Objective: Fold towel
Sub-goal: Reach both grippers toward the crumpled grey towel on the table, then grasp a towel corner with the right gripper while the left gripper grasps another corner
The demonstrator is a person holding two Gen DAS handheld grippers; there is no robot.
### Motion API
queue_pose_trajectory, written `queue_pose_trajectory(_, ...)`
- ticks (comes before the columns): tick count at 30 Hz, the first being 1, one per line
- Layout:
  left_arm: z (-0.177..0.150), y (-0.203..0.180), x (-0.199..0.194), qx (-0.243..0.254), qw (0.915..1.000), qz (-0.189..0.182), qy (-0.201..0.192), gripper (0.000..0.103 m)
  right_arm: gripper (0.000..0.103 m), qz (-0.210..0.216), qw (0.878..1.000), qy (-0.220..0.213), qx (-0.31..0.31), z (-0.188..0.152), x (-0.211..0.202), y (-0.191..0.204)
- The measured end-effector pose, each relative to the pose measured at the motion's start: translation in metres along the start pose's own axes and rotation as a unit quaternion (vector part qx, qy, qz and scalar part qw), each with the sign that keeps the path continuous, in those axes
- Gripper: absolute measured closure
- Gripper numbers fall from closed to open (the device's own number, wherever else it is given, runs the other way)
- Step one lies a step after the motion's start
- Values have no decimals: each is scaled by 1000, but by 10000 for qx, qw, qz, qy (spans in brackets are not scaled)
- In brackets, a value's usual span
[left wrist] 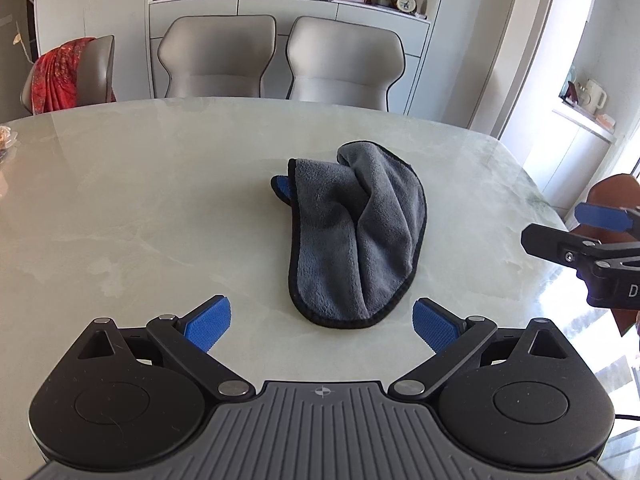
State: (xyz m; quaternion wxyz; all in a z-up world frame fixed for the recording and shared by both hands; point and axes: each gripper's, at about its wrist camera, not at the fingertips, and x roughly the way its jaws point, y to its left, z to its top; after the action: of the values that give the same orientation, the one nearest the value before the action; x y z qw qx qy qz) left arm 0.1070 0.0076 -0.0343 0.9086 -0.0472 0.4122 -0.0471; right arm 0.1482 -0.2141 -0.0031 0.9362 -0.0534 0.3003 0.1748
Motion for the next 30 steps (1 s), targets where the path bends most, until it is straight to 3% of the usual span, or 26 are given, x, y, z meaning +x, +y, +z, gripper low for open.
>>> queue_pose_trajectory(6,5,7,26,-45,9997,-15,253,3,5,351,9993,34,146,16,49,-23)
queue_pose_trajectory(11,4,12,41,-101,9993,-23,369,3,33,408,9983,360,197,27,96,-44)
queue_pose_trajectory(15,3,16,53,-213,9986,-61,487,3,34,389,9972,586,258,26,129,-56)
queue_pose_trajectory(20,2,20,65,-336,9977,-73,581,3,52,564,9946,851,155,21,161,-59)
queue_pose_trajectory(23,1,25,71,-419,9970,-44,656,3,54,594,9933,994,30,18,176,-58)
queue_pose_trajectory(30,-5,28,74,-543,9952,-37,808,3,52,1021,9876,1113,424,21,194,-67)
